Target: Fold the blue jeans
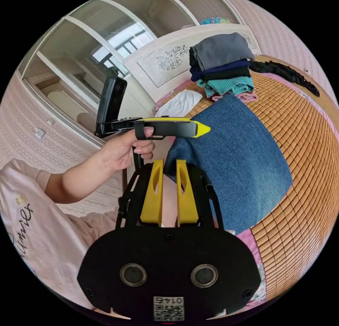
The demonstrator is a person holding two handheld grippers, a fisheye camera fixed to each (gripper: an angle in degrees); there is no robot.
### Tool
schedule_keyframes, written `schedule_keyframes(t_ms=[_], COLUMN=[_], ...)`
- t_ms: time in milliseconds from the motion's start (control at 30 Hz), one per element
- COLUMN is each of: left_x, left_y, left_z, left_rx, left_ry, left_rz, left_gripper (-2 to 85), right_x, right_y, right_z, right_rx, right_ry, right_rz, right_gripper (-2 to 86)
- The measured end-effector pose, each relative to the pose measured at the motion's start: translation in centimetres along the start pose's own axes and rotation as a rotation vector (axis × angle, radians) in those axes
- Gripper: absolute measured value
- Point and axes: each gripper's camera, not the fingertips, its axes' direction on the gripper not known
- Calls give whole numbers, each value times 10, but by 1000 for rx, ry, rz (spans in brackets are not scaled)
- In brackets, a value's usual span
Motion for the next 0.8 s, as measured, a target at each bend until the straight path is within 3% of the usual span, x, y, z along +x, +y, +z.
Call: schedule_keyframes(t_ms=[100, 333, 533, 667, 800], left_x=[-37, -26, -15, -17, -29], left_y=[12, 47, 57, 53, 47], left_z=[10, 51, 112, 88, 86], left_rx=[-103, -177, -320, -193, -100], left_ry=[-186, -89, -135, -121, -114], left_rz=[-71, -30, 23, 16, 10], left_gripper=[65, 67, 59, 49, 104], right_x=[5, 45, 79, 78, 105], right_y=[-11, 76, 123, 137, 151], right_z=[37, 1, 3, -52, -105], right_rx=[-176, -235, -369, -105, 113], right_ry=[85, 237, 130, -27, 29], right_rz=[19, 236, 427, 421, 560], right_gripper=[106, 29, 33, 59, 144])
